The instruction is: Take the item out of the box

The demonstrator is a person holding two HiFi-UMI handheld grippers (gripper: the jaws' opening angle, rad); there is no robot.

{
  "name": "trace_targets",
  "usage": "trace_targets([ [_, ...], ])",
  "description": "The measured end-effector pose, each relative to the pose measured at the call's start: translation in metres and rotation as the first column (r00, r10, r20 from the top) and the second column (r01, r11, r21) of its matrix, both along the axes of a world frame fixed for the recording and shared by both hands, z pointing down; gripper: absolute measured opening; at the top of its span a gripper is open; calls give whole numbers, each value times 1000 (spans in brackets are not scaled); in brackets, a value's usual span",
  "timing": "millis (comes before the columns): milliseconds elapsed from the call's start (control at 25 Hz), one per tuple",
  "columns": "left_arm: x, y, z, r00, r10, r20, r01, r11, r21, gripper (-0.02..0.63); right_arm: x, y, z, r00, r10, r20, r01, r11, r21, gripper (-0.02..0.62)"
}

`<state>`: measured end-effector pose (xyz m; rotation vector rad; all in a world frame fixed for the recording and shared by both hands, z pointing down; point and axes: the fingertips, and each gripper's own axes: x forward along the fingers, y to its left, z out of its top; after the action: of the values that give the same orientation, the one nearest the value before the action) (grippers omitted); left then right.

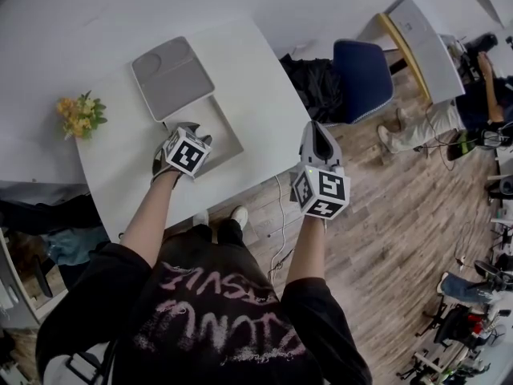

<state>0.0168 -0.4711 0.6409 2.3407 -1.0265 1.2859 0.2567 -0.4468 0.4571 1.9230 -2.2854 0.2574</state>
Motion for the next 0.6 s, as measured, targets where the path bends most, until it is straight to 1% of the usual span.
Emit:
trace_targets([
  [200,1,4,-3,1000,5,-12,-5,1000,4,164,-3,1,0,1000,-10,1,10,1000,1,11],
  [360,-1,8,-10,999,-13,-31,14,1000,10,164,-5,0,-2,1000,-17,4,17,1000,5,11],
  [600,-8,15,-32,996,-51,-71,56,997,59,163,-12,1,-5,999,-37,15,37,999,13,11],
])
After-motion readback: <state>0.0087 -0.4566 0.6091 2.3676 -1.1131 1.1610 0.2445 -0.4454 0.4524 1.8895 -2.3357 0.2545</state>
